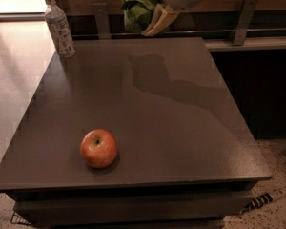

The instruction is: Move green rice chip bag near blue plastic bottle

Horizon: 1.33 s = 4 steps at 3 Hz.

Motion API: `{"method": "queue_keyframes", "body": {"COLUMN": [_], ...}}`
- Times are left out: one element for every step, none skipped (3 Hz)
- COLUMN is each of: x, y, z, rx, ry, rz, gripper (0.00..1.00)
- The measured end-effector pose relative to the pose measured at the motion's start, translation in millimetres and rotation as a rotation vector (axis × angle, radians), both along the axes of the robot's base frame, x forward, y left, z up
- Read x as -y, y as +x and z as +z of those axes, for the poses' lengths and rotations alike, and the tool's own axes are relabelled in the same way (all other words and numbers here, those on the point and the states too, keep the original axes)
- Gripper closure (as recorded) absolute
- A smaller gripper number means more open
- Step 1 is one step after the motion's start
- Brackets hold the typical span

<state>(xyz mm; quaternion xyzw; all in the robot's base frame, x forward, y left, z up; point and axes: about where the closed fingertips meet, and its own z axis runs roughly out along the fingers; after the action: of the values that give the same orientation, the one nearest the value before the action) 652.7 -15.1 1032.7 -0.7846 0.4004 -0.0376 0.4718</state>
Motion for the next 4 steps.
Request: {"method": "queue_keyframes", "body": {"x": [-54.2,-77.7,-92.5,-113.2], "y": [32.2,54.2,79.9,104.6], "z": [-26.5,-50.0,-73.9,-95.0], "rx": [0.043,0.061,0.070,0.072], "ry": [-0.101,-0.172,-0.218,-0.214], "rz": [0.037,0.048,0.061,0.086], "gripper": [1.00,1.00,1.00,1.00]}}
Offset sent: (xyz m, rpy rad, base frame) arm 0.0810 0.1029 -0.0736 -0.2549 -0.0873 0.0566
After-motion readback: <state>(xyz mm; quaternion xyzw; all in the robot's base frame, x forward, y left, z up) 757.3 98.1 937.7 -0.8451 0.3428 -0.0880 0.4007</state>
